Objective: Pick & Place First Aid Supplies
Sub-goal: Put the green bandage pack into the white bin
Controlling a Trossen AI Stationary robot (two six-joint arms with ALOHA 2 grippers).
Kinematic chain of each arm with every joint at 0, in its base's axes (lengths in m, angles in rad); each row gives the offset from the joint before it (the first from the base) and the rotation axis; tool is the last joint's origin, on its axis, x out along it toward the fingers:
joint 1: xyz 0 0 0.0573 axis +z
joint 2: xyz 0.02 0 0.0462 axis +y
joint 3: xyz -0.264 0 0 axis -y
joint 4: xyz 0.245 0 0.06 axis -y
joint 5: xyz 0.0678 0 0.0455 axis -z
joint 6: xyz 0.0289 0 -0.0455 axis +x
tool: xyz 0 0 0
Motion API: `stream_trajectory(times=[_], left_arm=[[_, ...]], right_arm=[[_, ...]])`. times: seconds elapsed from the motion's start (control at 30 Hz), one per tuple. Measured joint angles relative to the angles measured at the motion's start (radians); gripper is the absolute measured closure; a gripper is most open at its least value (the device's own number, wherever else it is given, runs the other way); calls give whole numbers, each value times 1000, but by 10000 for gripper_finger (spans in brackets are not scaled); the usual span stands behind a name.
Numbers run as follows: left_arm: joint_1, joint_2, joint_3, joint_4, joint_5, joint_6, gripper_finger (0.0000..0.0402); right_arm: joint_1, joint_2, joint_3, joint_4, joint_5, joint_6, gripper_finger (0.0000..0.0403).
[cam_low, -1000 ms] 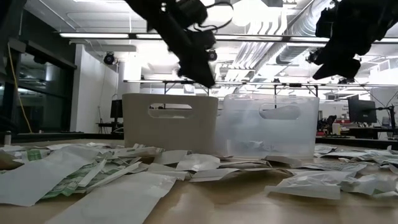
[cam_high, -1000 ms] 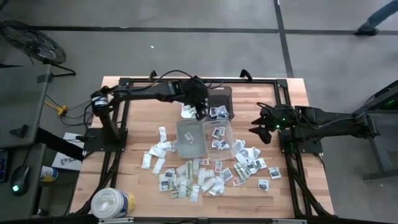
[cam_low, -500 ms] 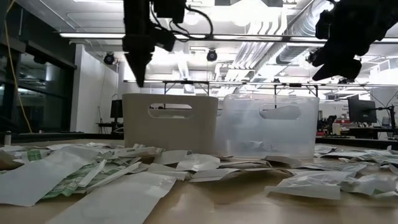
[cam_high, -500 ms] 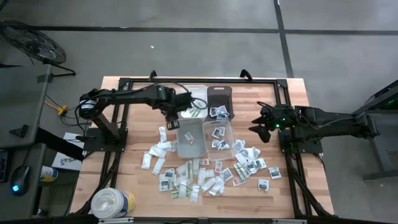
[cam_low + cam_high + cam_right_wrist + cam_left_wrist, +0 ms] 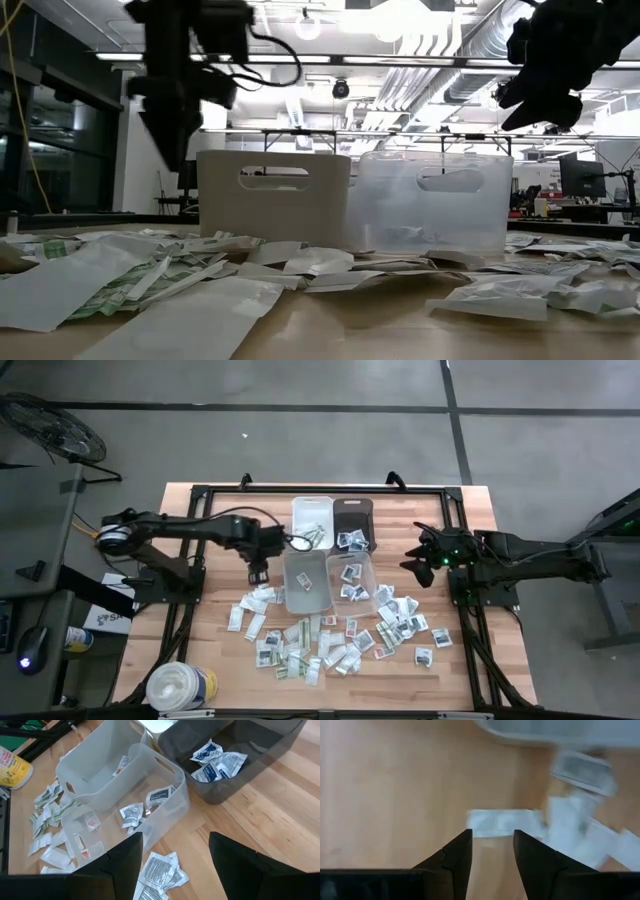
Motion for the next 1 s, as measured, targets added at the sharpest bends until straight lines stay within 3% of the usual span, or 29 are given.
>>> stream_trajectory(times=[0.2,0.4,0.63,0.9,1.0], left_arm=[[7,-65,-196,144,103,31,259],[27,-67,-323,319,105,-6,259],[34,-67,-329,337,-11,-2,259],[101,-33,-330,357,-7,25,259],[140,-5,-329,395,43,59,260]], right_arm=[[0,2,0,0,6,0,181],[0,7,0,8,7,0,181],[0,7,0,8,6,4,181],[0,7,0,8,7,4,181],[0,7,0,9,7,4,181]])
